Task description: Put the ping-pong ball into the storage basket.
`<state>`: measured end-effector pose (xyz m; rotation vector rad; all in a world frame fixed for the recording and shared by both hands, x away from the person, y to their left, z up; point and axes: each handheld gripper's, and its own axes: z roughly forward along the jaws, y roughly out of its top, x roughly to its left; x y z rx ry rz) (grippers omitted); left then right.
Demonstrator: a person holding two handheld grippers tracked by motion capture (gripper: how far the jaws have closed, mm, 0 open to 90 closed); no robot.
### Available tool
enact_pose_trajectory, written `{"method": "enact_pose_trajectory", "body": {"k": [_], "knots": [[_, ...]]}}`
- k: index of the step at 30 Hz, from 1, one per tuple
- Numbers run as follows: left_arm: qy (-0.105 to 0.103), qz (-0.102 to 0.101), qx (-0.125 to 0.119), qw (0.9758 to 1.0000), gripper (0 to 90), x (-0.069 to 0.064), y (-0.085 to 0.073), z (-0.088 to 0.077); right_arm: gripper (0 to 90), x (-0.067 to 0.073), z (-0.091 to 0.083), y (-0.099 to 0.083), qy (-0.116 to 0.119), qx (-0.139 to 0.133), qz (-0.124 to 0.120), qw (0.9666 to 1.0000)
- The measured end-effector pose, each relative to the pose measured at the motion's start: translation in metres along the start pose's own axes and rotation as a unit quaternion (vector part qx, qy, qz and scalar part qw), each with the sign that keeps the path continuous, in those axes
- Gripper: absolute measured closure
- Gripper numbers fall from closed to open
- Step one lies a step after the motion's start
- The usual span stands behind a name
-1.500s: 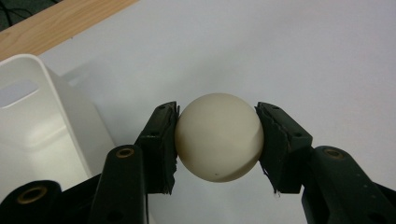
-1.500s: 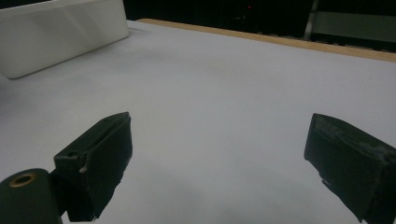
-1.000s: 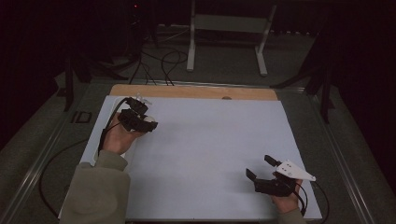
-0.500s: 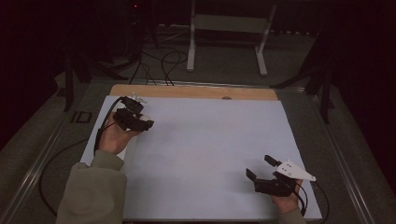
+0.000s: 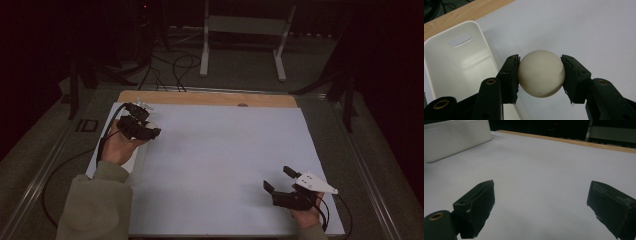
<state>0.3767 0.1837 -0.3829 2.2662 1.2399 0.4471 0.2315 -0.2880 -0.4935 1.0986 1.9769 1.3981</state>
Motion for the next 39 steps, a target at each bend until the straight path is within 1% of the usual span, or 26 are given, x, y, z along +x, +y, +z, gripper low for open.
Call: {"method": "enact_pose_trajectory", "body": {"k": [19, 20, 39], "knots": [[0.008, -0.008, -0.002, 0.9999, 51.4, 0.009, -0.005, -0.007, 6.9, 0.0, 0.0, 0.0, -0.001, 0.0, 0.001, 1.0], [0.009, -0.009, -0.002, 0.9999, 51.4, 0.011, -0.006, -0.009, 6.9, 0.0, 0.0, 0.0, -0.001, 0.001, 0.0, 1.0], [0.021, -0.009, 0.004, 0.9997, 51.4, 0.023, -0.014, -0.016, 7.0, 0.0, 0.0, 0.0, -0.001, 0.0, 0.001, 1.0]]}}
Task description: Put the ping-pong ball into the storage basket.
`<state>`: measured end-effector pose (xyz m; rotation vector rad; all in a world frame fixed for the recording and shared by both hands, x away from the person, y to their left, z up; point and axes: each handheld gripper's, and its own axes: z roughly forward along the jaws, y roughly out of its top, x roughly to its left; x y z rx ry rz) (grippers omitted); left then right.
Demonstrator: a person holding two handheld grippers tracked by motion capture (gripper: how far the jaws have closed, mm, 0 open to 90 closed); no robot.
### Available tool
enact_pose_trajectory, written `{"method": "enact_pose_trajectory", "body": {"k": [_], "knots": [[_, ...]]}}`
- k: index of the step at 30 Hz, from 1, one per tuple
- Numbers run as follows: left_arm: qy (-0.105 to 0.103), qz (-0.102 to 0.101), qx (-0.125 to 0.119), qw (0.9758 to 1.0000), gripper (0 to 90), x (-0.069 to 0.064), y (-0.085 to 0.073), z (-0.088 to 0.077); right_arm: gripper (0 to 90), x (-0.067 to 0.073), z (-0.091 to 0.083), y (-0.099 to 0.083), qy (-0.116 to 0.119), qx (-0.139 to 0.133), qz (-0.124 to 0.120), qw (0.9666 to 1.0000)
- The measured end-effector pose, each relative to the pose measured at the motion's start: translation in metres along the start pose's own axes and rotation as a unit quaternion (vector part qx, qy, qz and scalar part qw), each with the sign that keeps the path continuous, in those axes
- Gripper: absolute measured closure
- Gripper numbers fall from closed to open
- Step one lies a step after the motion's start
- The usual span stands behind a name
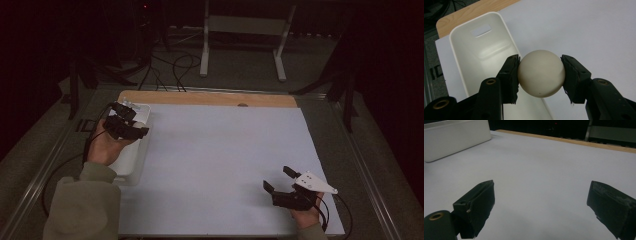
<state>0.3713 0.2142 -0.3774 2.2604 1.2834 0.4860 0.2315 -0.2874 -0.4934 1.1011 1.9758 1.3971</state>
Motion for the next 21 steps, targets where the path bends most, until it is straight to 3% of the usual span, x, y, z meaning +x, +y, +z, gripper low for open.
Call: {"method": "enact_pose_trajectory", "body": {"k": [21], "knots": [[0.009, -0.007, 0.007, 0.9999, 51.4, 0.0097, -0.0075, -0.0031, 7.0, -0.0001, -0.0004, 0.0002, 0.0, 0.0, 0.0, 1.0]]}}
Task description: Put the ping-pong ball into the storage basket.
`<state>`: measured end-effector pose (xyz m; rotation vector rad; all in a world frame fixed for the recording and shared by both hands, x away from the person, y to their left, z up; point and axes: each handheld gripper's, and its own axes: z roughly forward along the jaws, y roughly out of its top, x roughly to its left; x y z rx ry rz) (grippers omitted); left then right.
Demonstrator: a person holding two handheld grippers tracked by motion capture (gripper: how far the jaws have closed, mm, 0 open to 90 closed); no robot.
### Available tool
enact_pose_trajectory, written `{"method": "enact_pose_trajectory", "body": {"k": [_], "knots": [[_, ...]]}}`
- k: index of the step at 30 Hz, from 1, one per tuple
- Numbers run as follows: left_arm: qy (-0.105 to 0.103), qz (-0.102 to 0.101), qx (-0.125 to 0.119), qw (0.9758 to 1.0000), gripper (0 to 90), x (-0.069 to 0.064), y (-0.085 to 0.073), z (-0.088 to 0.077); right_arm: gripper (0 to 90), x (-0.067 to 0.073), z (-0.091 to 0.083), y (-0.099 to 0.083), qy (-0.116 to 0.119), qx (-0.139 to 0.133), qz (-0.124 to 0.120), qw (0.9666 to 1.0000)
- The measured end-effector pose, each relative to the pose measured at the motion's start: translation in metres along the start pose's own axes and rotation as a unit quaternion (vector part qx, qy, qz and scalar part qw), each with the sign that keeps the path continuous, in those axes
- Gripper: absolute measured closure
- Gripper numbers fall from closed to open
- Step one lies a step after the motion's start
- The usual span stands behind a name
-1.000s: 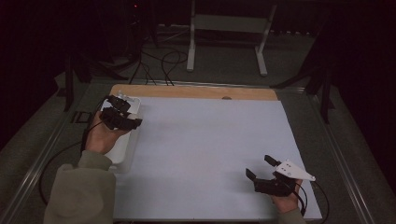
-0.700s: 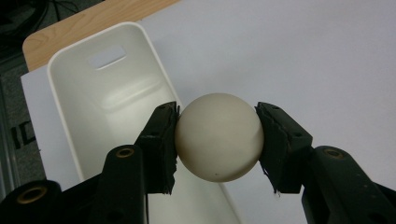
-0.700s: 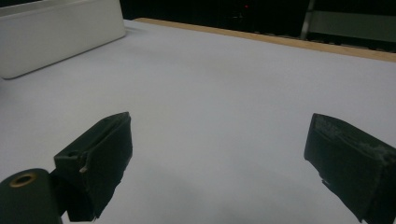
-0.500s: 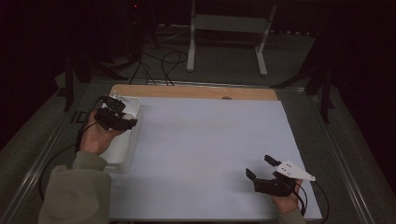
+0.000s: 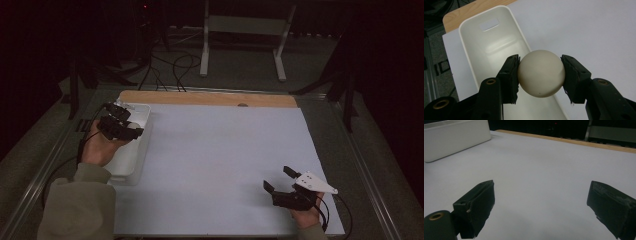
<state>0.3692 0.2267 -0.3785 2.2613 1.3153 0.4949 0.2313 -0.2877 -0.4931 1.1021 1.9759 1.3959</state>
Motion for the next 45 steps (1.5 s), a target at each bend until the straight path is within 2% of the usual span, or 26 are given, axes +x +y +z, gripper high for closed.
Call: {"method": "enact_pose_trajectory", "body": {"k": [11, 22, 45], "knots": [[0.006, -0.007, 0.01, 0.9999, 51.4, 0.007, -0.005, 0.001, 7.0, 0.0, 0.0, 0.0, 0.0, 0.0, 0.0, 1.0], [0.013, -0.013, 0.032, 0.9993, 51.3, 0.015, -0.011, 0.003, 7.0, 0.0, 0.0, 0.001, -0.001, 0.0, 0.0, 1.0], [0.0, -0.017, 0.06, 0.9981, 51.1, 0.018, -0.02, 0.012, 7.0, 0.001, 0.0, 0.001, -0.001, 0.002, 0.0, 1.0]]}}
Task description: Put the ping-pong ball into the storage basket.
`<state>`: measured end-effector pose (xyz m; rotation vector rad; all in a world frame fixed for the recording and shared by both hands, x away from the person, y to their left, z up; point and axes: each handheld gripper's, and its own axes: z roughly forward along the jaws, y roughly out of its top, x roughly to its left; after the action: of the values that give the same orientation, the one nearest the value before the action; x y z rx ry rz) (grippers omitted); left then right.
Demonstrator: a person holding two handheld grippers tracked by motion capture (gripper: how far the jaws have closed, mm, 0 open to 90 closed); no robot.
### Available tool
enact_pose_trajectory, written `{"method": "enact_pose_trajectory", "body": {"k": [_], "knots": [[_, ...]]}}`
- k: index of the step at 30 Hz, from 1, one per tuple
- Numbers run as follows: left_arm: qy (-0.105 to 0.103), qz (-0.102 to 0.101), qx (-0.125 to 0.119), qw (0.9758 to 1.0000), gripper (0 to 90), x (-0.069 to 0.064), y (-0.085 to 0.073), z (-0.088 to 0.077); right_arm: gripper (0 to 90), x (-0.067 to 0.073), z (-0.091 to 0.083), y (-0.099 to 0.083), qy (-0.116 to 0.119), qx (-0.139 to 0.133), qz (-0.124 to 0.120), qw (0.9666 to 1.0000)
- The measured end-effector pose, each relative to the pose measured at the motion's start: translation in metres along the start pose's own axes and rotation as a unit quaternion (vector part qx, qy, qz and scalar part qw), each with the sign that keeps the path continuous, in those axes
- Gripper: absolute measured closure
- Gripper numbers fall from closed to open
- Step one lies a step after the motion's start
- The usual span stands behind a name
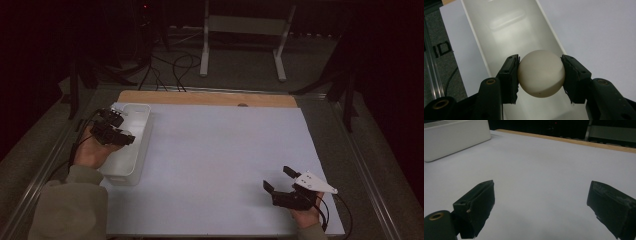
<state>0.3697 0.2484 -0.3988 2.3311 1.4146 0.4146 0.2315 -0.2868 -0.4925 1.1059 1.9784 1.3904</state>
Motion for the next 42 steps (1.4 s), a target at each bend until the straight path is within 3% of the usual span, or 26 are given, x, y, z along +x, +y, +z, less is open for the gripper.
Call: {"method": "enact_pose_trajectory", "body": {"k": [10, 11, 14, 18, 23, 42], "knots": [[-0.008, -0.006, -0.001, 1.0, 50.1, 0.0018, -0.0021, 0.0006, 7.0, -0.0002, 0.0, 0.0, 0.0, 0.0, 0.0, 1.0], [-0.01, -0.012, -0.003, 0.9999, 45.9, 0.0022, -0.0022, 0.0004, 7.0, -0.0002, 0.0, 0.0, 0.0, 0.0, 0.0, 1.0], [0.0, -0.013, -0.005, 0.9999, 18.3, 0.0012, -0.0019, 0.0015, 7.0, -0.0002, -0.0002, 0.0, 0.0, 0.0, 0.0, 1.0], [0.004, -0.015, -0.005, 0.9999, 4.0, 0.0012, -0.0015, 0.002, 7.0, 0.0001, -0.0002, 0.0001, 0.0, 0.0, 0.0, 1.0], [0.004, -0.012, -0.01, 0.9999, 0.3, -0.0007, -0.0013, 0.0025, 7.0, -0.0001, -0.0002, 0.0001, 0.0, 0.0, 0.0, 1.0], [0.009, -0.006, -0.037, 0.9992, 0.1, -0.0035, -0.0029, 0.0001, 7.0, -0.0002, -0.0004, 0.0001, 0.0, -0.001, 0.001, 1.0]]}}
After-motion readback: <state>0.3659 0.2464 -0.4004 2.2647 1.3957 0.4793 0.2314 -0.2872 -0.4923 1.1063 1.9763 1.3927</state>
